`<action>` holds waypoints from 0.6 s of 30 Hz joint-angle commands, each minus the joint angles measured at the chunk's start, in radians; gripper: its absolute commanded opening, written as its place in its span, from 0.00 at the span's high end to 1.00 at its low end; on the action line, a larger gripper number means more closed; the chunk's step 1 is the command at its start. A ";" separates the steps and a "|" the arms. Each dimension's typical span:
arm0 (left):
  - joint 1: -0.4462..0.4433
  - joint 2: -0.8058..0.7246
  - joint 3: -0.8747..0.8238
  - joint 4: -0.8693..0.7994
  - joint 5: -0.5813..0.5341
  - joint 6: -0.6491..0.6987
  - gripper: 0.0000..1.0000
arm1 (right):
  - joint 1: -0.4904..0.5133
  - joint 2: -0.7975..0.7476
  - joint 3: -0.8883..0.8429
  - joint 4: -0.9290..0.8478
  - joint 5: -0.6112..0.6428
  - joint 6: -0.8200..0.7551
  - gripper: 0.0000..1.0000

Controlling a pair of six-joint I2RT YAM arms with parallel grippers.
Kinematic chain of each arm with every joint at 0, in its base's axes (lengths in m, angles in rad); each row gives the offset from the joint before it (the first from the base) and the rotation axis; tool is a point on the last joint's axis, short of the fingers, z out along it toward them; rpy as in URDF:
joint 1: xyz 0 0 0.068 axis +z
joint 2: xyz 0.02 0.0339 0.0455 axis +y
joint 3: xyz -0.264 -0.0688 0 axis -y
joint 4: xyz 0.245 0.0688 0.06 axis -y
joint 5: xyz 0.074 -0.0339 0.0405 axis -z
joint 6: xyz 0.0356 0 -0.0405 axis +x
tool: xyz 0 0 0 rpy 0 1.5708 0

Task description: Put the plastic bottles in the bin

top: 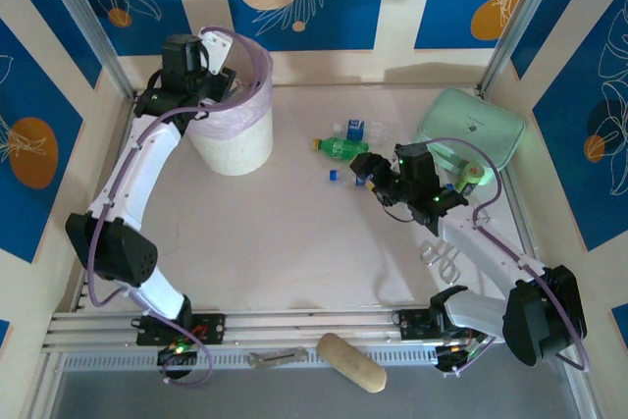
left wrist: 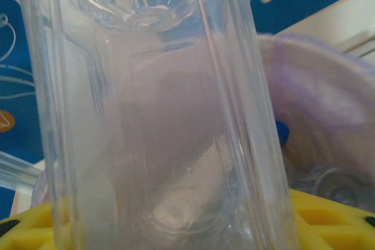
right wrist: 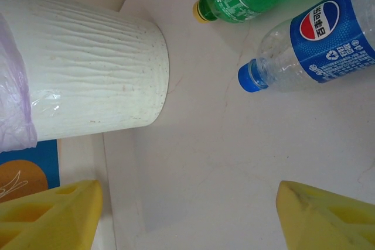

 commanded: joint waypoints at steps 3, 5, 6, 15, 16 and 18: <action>0.041 0.050 0.035 -0.005 -0.005 -0.014 0.43 | -0.005 -0.038 -0.017 -0.040 0.031 -0.025 0.21; 0.047 0.066 0.042 -0.010 0.000 -0.019 0.43 | -0.006 -0.046 -0.021 -0.045 0.037 -0.026 0.21; 0.049 0.076 0.050 -0.017 0.002 -0.021 0.43 | -0.006 -0.049 -0.021 -0.045 0.039 -0.025 0.21; 0.059 0.101 0.063 -0.030 0.014 -0.037 0.35 | -0.006 -0.051 -0.006 -0.054 0.045 -0.036 0.22; 0.058 0.100 0.063 -0.030 0.015 -0.039 0.31 | -0.006 -0.051 -0.004 -0.054 0.045 -0.038 0.21; 0.057 0.096 0.061 -0.026 0.014 -0.047 0.11 | -0.005 -0.048 -0.003 -0.054 0.044 -0.038 0.21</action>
